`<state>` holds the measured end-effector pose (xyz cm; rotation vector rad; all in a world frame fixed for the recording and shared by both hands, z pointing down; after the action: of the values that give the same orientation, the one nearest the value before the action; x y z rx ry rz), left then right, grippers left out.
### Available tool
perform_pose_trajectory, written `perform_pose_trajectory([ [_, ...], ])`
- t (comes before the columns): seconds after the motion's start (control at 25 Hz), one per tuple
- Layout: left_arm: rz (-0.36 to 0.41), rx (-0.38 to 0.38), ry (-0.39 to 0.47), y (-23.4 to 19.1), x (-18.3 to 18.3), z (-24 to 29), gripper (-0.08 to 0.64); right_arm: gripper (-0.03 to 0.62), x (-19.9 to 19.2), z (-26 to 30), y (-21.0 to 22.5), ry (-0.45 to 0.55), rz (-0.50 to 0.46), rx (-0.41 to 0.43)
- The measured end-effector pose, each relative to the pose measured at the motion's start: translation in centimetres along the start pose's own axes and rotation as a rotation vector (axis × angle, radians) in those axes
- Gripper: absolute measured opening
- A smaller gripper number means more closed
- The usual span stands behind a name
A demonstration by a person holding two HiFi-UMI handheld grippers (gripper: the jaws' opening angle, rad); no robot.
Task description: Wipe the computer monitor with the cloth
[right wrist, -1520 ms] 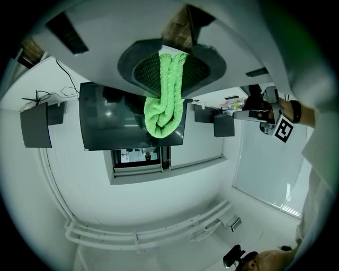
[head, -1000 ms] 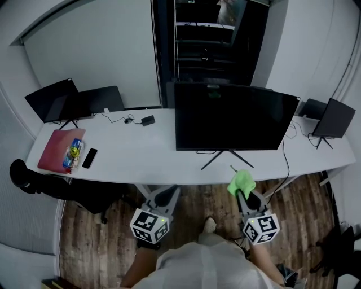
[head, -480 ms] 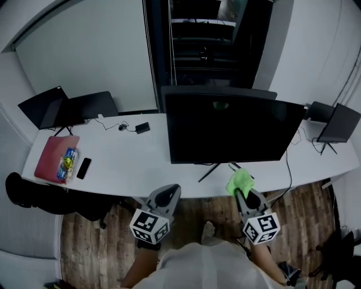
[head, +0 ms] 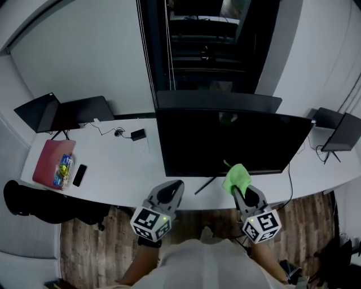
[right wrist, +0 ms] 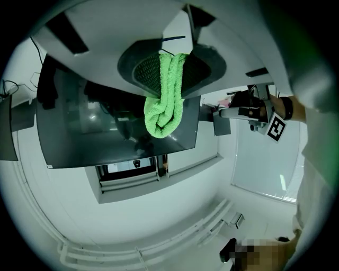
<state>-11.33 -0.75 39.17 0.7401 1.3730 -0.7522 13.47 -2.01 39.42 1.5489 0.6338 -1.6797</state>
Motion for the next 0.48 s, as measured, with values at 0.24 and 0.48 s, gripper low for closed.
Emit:
perform_pose_trajectory([
  [0.24, 0.011, 0.015, -0.001, -0.6, 0.9, 3.0, 0.025, 0.069, 1.6, 2.6, 1.6, -0.009, -0.043, 0.084],
  [0.48, 0.019, 0.047, 0.03, -1.0, 2.2, 5.2, 0.025, 0.069, 3.0, 4.6, 2.2, -0.011, -0.101, 0.177],
])
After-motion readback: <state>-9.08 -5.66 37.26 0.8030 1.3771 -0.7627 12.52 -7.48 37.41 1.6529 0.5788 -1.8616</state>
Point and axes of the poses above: the fingertips, and each gripper's own axes: z forward along the fingers, y to its right, x out of its top, the point moved 6 cm from there along -z, backward along the fingers, and after that the axes turned 8 degrees about z, right-handed, at the moved point
